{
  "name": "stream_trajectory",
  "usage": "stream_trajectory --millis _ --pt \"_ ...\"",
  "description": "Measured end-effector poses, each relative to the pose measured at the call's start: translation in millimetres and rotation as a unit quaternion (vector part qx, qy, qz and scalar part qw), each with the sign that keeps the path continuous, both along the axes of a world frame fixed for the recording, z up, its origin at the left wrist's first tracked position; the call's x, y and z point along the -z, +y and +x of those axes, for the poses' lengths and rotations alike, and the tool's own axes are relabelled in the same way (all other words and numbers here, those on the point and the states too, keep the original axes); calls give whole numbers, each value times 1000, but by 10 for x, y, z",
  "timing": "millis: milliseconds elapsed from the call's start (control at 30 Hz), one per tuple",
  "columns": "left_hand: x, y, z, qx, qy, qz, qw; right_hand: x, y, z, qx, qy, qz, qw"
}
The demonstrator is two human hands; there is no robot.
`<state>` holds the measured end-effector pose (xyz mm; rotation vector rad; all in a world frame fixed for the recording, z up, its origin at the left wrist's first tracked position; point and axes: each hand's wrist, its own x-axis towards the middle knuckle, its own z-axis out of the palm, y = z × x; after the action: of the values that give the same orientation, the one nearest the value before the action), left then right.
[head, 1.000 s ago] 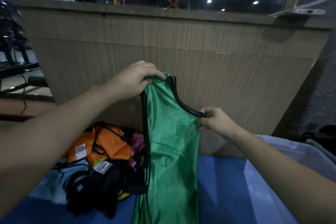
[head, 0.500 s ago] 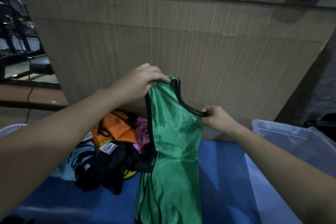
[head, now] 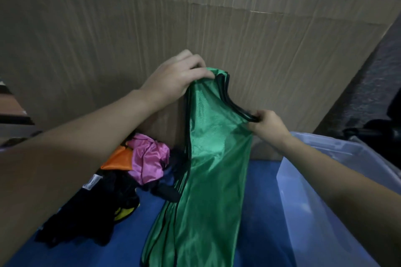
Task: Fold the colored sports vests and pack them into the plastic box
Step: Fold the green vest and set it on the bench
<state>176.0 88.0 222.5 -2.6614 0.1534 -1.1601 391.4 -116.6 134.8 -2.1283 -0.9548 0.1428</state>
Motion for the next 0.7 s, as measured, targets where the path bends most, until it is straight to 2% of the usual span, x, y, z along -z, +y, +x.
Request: stream_trajectory --millis 267,500,567,700 --pt "-209 -229 109 0 13 21 1000 -46 -149 47 -7 -7 36 999" --pt "-177 -3 286 -6 29 34 999 43 40 176 -22 -4 25 999" --pt "-85 41 297 -2 50 7 999 95 51 204 -16 -11 13 1000" --pt "37 13 281 20 83 -117 990 165 27 205 -20 12 10 1000"
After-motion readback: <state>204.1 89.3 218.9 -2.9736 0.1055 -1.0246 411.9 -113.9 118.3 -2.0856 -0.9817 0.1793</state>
